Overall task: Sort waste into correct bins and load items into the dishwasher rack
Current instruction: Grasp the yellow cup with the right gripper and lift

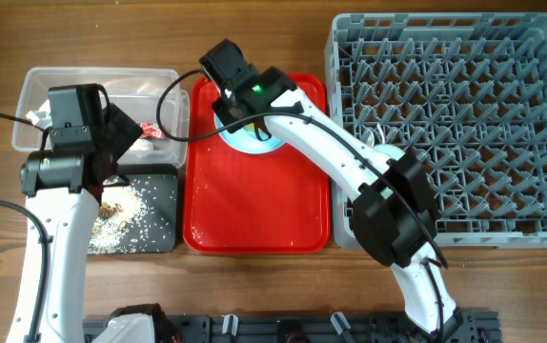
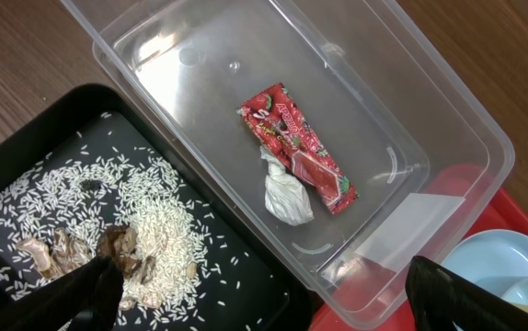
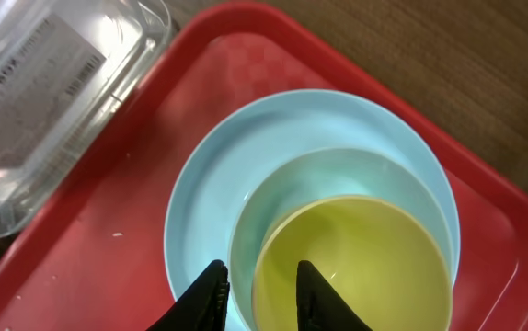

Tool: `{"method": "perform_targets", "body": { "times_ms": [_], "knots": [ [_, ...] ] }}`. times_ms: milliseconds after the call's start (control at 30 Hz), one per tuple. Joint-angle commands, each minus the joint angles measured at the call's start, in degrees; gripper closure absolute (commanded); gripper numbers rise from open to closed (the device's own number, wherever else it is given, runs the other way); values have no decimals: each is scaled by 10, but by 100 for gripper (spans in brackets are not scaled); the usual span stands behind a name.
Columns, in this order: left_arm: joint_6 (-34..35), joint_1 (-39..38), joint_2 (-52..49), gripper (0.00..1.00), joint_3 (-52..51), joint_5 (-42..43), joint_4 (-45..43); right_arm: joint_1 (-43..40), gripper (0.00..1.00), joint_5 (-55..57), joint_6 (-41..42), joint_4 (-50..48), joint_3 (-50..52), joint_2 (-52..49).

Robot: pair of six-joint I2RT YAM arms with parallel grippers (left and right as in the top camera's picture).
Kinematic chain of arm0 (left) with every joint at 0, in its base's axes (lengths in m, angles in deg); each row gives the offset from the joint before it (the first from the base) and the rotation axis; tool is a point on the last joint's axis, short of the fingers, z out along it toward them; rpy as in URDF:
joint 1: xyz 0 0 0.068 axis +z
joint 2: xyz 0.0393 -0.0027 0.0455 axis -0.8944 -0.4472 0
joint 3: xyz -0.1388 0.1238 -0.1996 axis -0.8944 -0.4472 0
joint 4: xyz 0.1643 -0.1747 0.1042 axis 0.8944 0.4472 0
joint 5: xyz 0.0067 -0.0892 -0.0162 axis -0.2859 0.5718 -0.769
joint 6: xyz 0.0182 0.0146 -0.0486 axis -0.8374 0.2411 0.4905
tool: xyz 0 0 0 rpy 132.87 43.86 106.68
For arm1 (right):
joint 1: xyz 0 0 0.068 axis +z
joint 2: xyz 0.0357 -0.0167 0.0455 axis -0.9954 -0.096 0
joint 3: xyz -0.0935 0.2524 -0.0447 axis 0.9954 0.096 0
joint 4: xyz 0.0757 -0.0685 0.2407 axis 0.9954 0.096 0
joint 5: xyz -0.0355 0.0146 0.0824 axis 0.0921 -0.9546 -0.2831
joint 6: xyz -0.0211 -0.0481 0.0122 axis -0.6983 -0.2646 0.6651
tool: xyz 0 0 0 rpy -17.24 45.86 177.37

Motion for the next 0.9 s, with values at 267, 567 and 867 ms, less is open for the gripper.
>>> {"method": "perform_targets", "body": {
  "times_ms": [267, 567, 867],
  "knots": [
    [-9, 3, 5, 0, 7, -3, 0, -12, 75, 17, -2, -32, 50, -5],
    [-9, 3, 5, 0, 7, -3, 0, -13, 96, 93, -1, -21, 50, 3],
    [-9, 3, 5, 0, 7, -3, 0, -25, 96, 12, 12, 23, 20, 120]
  ]
}}
